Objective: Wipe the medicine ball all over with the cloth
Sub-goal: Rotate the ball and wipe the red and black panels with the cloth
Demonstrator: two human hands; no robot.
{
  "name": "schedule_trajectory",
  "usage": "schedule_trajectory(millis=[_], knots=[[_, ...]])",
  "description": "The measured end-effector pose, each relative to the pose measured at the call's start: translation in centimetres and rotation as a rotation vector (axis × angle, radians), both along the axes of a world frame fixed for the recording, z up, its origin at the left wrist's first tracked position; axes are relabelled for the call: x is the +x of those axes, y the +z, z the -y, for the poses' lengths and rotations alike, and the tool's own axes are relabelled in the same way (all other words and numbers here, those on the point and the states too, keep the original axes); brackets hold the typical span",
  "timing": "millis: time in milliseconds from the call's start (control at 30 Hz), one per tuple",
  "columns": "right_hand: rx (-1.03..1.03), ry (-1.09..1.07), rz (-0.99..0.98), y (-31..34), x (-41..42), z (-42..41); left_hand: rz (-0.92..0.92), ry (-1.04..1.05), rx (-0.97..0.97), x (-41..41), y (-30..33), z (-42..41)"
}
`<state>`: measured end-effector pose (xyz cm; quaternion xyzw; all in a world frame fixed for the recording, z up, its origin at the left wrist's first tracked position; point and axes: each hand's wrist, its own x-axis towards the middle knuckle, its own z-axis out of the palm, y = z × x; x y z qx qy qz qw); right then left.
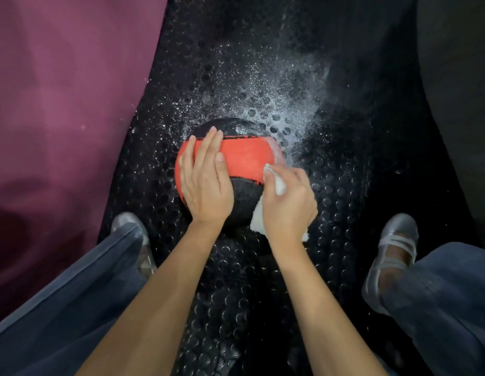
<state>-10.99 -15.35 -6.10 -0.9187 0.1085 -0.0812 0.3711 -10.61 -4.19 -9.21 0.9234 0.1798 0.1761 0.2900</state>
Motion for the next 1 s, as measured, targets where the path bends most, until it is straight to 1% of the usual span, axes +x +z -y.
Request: schedule_trajectory(millis=[33,67,167,200,233,333,367,467,500,533,600,633,700,767,833,900,933,1000], knots=[[0.015,-0.046,-0.017,0.1,0.1,0.1,0.005,0.006,0.005,0.0,0.1,0.2],[0.006,-0.042,-0.02,0.4,0.1,-0.3,0.005,0.011,0.015,0.0,0.2,0.4],[-0.095,0.147,0.039,1.2,-0.2,-2.4,-0.008,0.014,0.029,0.2,0.3,0.7],[-0.116,0.175,0.053,1.4,-0.1,-2.3,-0.015,0.011,0.032,0.2,0.4,0.7],[-0.121,0.17,0.044,1.3,0.3,-1.7,-0.018,0.006,0.03,0.2,0.4,0.7],[-0.077,0.025,-0.036,1.2,1.2,0.2,-0.015,-0.004,0.04,0.0,0.6,1.3],[-0.087,0.028,-0.04,1.4,1.3,0.0,-0.014,-0.008,0.058,0.0,0.5,1.4],[-0.181,0.182,0.035,1.9,1.1,-1.4,-0.019,-0.014,0.09,-0.1,0.3,1.4],[-0.193,0.223,0.017,1.8,1.4,-1.0,-0.025,-0.014,0.084,-0.2,0.3,1.3],[-0.192,0.226,-0.048,1.8,1.9,-0.3,-0.027,-0.014,0.071,-0.2,0.3,1.2],[-0.173,0.124,-0.163,1.4,2.8,1.3,-0.018,-0.017,0.059,-0.4,0.3,1.1],[-0.156,0.111,-0.171,1.5,2.8,1.3,-0.013,-0.021,0.07,-0.5,0.4,1.1],[-0.162,0.203,-0.056,2.1,2.5,-0.3,-0.014,-0.028,0.086,-0.4,0.3,1.1],[-0.196,0.282,-0.017,2.5,2.6,-1.3,-0.03,-0.032,0.074,-0.3,0.3,1.1],[-0.215,0.276,-0.129,2.3,3.9,-0.2,-0.03,-0.051,0.077,-0.2,0.4,1.0],[-0.19,0.192,-0.204,2.1,5.1,1.3,-0.025,-0.075,0.096,-0.1,0.6,1.3],[-0.196,0.181,-0.202,2.1,5.0,1.4,-0.033,-0.087,0.103,0.0,0.6,1.3],[-0.272,0.277,-0.159,2.3,4.3,0.4,-0.052,-0.097,0.109,0.0,0.7,1.4]])
